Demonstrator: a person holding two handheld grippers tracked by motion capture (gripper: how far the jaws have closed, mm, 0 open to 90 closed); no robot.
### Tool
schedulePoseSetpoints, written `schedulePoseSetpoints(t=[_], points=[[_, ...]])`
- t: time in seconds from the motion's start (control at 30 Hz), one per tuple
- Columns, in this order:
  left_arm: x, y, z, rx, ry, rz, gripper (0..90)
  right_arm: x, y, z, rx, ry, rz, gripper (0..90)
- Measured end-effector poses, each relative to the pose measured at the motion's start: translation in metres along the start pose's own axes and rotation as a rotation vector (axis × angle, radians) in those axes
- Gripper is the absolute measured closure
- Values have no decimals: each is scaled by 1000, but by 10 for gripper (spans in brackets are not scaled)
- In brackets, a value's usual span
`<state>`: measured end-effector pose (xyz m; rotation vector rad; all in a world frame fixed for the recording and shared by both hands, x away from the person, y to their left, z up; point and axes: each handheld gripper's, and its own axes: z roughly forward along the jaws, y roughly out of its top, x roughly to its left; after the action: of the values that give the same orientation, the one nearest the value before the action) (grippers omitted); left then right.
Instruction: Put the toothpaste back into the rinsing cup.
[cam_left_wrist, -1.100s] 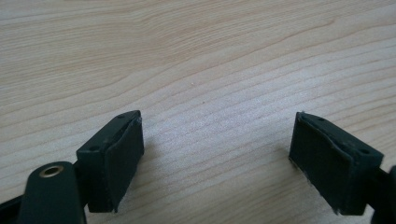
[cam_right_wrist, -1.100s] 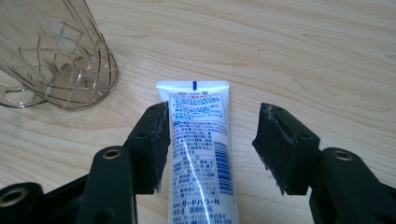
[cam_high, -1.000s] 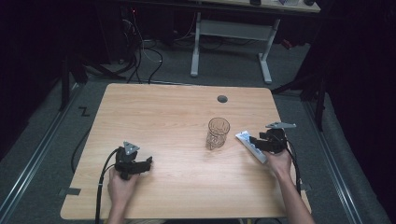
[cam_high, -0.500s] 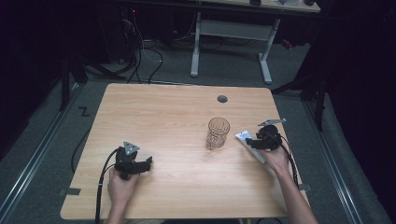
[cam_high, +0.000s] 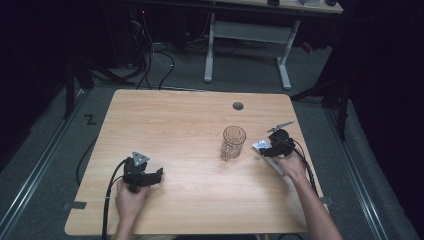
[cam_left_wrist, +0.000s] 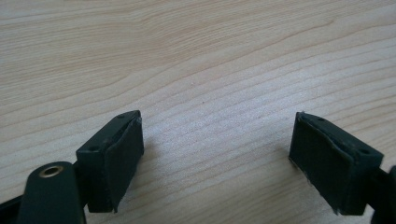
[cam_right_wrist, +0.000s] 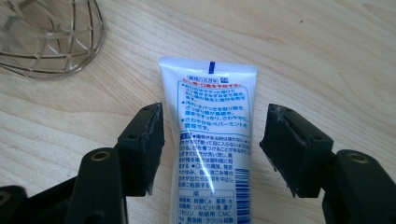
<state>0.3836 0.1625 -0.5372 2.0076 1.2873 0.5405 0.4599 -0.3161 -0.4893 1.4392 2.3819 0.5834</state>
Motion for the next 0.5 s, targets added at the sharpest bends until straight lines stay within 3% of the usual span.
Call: schedulePoseSetpoints(t=[0.03,0.23,0.5], points=[[0,0,0,0,0,0,177,1,2,3,30,-9,-10,381],[0,0,0,0,0,0,177,2,7,11,89,-6,-13,398],[0,0,0,0,-1,0,176,2,7,14,113,-6,-4,411]])
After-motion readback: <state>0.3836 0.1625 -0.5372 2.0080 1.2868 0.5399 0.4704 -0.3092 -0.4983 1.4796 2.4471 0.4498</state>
